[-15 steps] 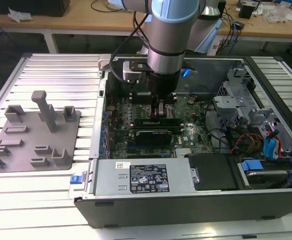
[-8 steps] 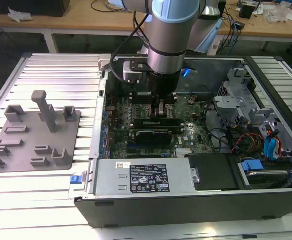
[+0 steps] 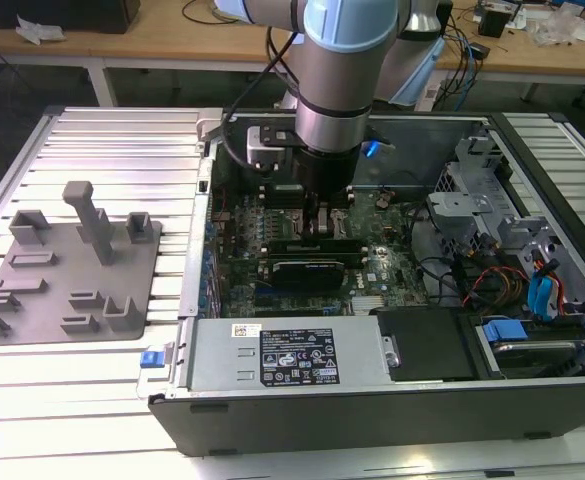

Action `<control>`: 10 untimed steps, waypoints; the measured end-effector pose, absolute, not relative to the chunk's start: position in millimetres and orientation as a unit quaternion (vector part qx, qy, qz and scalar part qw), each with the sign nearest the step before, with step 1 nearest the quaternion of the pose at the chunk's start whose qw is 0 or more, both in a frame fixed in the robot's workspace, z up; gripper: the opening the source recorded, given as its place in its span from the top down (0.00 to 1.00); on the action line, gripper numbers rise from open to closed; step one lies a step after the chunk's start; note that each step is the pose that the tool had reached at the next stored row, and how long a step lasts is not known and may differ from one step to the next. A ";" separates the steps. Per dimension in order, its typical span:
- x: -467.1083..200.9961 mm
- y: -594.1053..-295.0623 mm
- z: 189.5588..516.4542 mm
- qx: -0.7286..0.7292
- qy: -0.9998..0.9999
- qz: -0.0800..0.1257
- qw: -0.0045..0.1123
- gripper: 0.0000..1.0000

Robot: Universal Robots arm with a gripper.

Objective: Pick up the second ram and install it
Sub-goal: 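Insert the second ram into the second slot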

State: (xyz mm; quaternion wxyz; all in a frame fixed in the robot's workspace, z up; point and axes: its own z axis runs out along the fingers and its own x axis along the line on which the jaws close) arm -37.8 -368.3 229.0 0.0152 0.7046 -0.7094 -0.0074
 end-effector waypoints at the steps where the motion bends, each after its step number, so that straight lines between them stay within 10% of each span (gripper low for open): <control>1: -37.7 -368.3 226.8 0.705 -0.709 -0.007 0.015 0.91; 10: -37.8 -368.3 225.0 0.705 -0.709 -0.007 0.015 0.83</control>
